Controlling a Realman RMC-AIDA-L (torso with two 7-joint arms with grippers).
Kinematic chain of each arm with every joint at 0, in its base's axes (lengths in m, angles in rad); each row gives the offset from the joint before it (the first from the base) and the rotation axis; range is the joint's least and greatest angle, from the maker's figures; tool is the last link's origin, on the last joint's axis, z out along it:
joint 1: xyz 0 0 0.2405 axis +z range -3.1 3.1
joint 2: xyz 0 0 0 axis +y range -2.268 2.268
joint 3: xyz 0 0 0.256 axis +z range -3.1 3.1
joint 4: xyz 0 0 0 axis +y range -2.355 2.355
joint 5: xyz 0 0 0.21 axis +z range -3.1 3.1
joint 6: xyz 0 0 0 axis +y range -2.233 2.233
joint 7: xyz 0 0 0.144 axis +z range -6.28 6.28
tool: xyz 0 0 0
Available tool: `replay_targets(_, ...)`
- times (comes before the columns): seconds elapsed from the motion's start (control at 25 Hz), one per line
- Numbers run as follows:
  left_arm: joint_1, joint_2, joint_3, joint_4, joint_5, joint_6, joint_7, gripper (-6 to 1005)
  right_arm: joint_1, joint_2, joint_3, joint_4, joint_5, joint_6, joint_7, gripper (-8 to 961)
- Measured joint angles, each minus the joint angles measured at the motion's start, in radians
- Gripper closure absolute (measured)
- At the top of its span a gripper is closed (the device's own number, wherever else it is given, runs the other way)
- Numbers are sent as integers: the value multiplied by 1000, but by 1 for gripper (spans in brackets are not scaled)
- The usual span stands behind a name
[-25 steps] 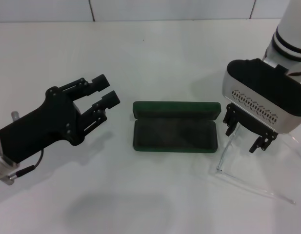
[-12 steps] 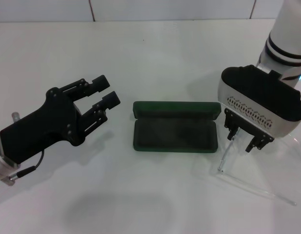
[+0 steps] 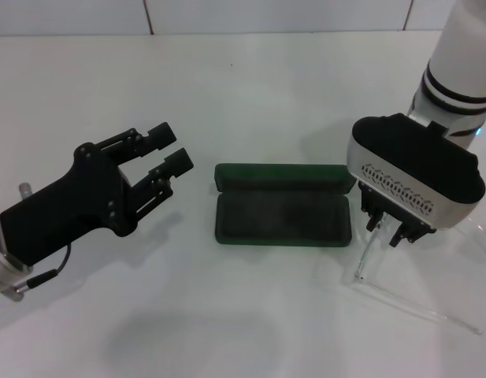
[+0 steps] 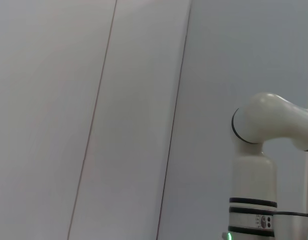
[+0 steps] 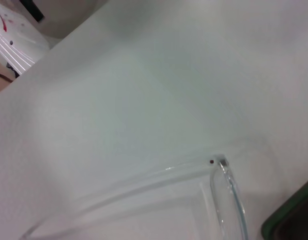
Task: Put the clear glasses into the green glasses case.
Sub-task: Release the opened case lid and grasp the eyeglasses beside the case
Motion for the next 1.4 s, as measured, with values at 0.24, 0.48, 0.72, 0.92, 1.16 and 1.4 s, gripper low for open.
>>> replay_targets(0.24,2,0,0,-8,0,0,2,590,0,0,-20,0,25,7,2,661)
replay_targets(0.48,4,0,2,-14,0,0,12,589,-1,0,-43,2,44,13,9,678)
replay_targets(0.72,4,0,4,-24,0,0,16,589,-3,0,-64,2,44,22,27,696)
replay_targets(0.92,5,0,5,-25,0,0,17,589,-5,0,-78,2,38,25,40,710)
replay_targets(1.16,7,0,1,-39,0,1,37,589,-5,0,-79,0,38,25,51,728)
replay_targets(1.4,8,0,0,-43,0,5,39,589,-6,0,-85,-4,28,36,67,745)
